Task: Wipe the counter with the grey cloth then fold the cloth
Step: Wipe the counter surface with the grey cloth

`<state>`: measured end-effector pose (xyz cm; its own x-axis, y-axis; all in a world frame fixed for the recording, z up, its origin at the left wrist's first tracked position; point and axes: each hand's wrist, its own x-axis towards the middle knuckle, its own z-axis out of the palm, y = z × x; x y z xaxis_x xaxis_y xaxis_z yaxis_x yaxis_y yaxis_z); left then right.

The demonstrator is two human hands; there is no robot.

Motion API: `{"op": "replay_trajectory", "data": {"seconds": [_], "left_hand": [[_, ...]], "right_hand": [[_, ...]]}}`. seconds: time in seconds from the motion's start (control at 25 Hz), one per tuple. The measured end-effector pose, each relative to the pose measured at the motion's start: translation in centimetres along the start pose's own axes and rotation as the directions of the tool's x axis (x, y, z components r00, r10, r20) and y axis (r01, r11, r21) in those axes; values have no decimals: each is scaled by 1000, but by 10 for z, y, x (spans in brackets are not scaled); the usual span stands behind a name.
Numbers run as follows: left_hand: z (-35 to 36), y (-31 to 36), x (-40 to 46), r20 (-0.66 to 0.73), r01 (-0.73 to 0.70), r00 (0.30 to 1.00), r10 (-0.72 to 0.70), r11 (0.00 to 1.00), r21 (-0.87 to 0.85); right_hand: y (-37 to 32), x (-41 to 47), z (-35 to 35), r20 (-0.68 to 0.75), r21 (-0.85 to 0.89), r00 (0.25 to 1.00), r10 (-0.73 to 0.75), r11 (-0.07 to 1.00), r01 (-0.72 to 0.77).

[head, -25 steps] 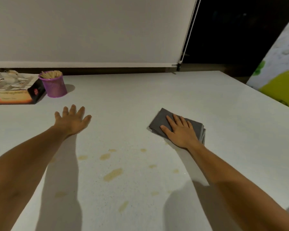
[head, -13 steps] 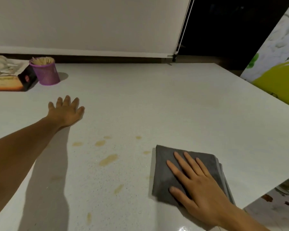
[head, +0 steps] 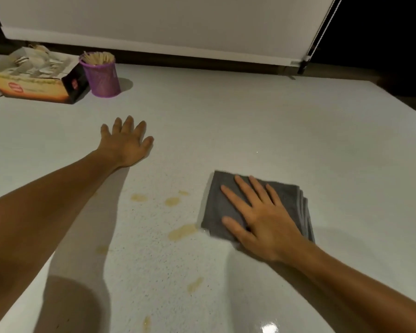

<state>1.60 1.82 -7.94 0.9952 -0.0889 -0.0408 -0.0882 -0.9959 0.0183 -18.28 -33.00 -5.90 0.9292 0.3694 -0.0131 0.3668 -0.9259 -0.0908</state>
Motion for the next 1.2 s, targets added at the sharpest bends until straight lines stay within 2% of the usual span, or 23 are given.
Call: {"op": "replay_trajectory", "data": {"seconds": [0.2, 0.28, 0.44, 0.56, 0.64, 0.72, 0.84, 0.92, 1.2], "left_hand": [[-1, 2, 0, -8, 5, 1000, -5, 1000, -9], [1, 0, 2, -7, -7, 1000, 7, 1000, -3], [2, -3, 6, -19, -30, 999, 30, 1000, 5], [2, -4, 8, -12, -30, 999, 30, 1000, -6], [2, -4, 8, -14, -24, 1000, 24, 1000, -6], [2, -3, 9, -11, -17, 1000, 17, 1000, -6], [-2, -2, 8, 8, -6, 1000, 6, 1000, 2], [-6, 0, 4, 34, -3, 999, 3, 1000, -1], [-25, -12, -16, 149, -34, 988, 42, 998, -52]], "right_hand": [[11, 139, 1, 2, 7, 992, 130, 992, -130], [7, 194, 2, -23, 24, 968, 251, 968, -250], [-8, 289, -2, 0, 79, 869, 495, 866, -493], [-24, 333, -10, 46, 153, 758, 651, 745, -649], [-35, 342, -11, 57, 156, 714, 698, 700, -697], [-44, 333, -6, 42, 116, 770, 637, 762, -637], [-57, 294, 3, 1, 58, 914, 406, 912, -405], [-64, 258, 6, -7, 26, 965, 262, 965, -261], [-66, 111, 9, 4, -6, 999, -35, 999, 35]]}}
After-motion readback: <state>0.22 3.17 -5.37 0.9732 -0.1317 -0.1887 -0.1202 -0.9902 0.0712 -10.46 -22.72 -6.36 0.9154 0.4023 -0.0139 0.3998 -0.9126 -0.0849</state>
